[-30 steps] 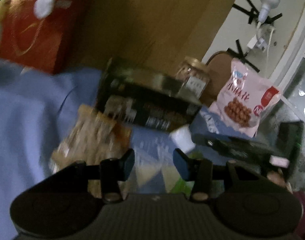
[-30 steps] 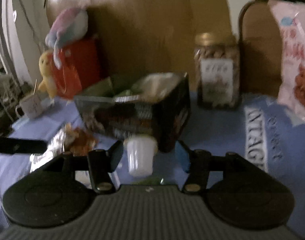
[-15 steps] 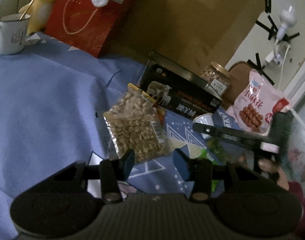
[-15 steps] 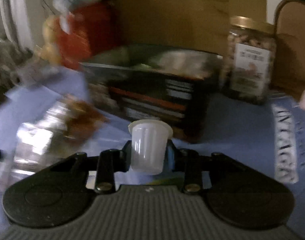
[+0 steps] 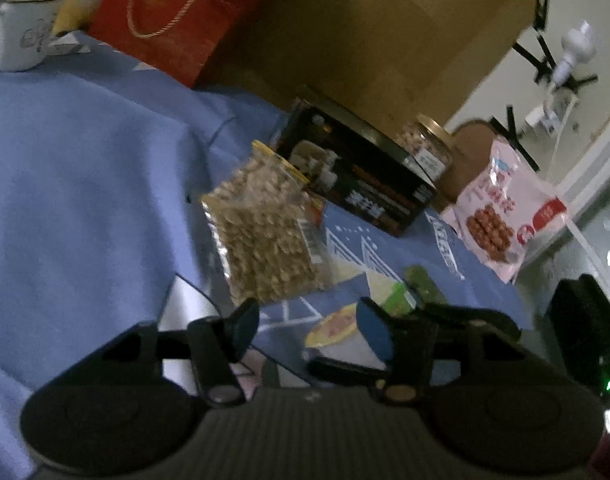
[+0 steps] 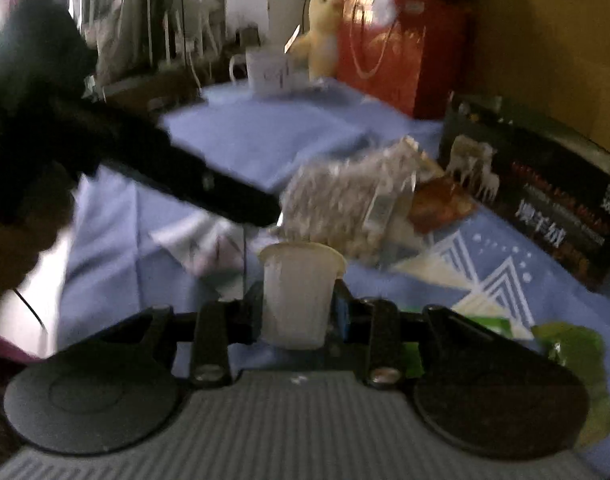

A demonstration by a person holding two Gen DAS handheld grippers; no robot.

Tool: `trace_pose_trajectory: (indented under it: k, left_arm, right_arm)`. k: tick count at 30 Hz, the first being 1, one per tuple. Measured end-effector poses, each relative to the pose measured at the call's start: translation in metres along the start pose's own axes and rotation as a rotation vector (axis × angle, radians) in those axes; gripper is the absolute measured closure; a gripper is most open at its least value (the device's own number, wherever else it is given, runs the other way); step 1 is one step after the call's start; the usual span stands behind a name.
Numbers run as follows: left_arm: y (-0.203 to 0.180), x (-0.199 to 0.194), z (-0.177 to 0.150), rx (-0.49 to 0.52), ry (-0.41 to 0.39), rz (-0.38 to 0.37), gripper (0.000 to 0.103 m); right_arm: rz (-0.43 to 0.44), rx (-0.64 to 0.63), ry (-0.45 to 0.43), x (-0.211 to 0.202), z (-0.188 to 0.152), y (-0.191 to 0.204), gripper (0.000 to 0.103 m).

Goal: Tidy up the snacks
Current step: 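Grasp the white plastic cup with the right gripper, then place the white cup into the black tin box and release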

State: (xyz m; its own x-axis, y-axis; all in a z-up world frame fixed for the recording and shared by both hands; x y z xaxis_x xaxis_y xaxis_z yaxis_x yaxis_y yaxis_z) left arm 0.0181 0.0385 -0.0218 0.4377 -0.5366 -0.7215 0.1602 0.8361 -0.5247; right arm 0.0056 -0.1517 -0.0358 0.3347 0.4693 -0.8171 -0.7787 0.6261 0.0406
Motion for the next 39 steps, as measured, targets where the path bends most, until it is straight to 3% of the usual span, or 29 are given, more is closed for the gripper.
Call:
trace_pose_trajectory:
  k: [4, 10, 16, 18, 19, 23, 26, 30, 34, 39]
  left_arm:
    - [-0.001, -0.001, -0.001, 0.014, -0.006, 0.019, 0.047]
    - [0.007, -0.021, 0.0, 0.007, -0.06, -0.029, 0.047]
    - [-0.012, -0.001, 0.006, 0.077, -0.008, -0.046, 0.047]
    - [-0.022, 0.012, 0.005, 0.118, 0.025, -0.031, 0.053]
    - [-0.026, 0.02, 0.004, 0.134, 0.048, -0.028, 0.063]
    - [-0.035, 0.031, 0.003, 0.2, 0.07, -0.023, 0.067]
    - [-0.043, 0.022, 0.022, 0.226, 0.047, -0.039, 0.068]
    - [-0.064, 0.011, 0.069, 0.271, -0.033, -0.048, 0.07]
    - [-0.08, 0.023, 0.128, 0.302, -0.087, -0.029, 0.07]
    - [-0.082, 0.062, 0.183, 0.267, -0.063, -0.052, 0.07]
  right_arm:
    - [-0.042, -0.019, -0.001, -0.003, 0.001, 0.003, 0.061]
    - [-0.049, 0.036, -0.008, -0.014, -0.018, -0.003, 0.057]
    - [-0.047, 0.047, -0.003, -0.013, -0.019, -0.001, 0.057]
    - [-0.045, 0.045, -0.002, -0.014, -0.019, -0.002, 0.057]
    - [-0.04, 0.049, -0.004, -0.014, -0.02, -0.002, 0.057]
    - [-0.015, 0.076, -0.009, -0.017, -0.022, -0.007, 0.069]
    - [0.045, 0.129, -0.013, -0.025, -0.014, -0.021, 0.069]
    - [0.065, 0.163, -0.1, -0.046, 0.014, -0.053, 0.069]
    - [0.012, 0.189, -0.177, -0.053, 0.048, -0.09, 0.069]
    - [-0.102, 0.236, -0.178, -0.043, 0.077, -0.13, 0.069]
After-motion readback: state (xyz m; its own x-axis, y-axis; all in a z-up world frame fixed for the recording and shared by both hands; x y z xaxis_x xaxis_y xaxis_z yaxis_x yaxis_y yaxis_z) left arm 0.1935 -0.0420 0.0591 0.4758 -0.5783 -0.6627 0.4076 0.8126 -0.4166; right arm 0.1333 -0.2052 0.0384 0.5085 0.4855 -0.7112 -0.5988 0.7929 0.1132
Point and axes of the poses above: each gripper's, at about its wrist camera, not at the fingertips, and x roughly the way its jaws point, y to its left, z to its top, the point moved 1 cm from there along x, roughly the way its jaws point, and after that the axes turned 15 degrees about y, right-handed, at the moved point
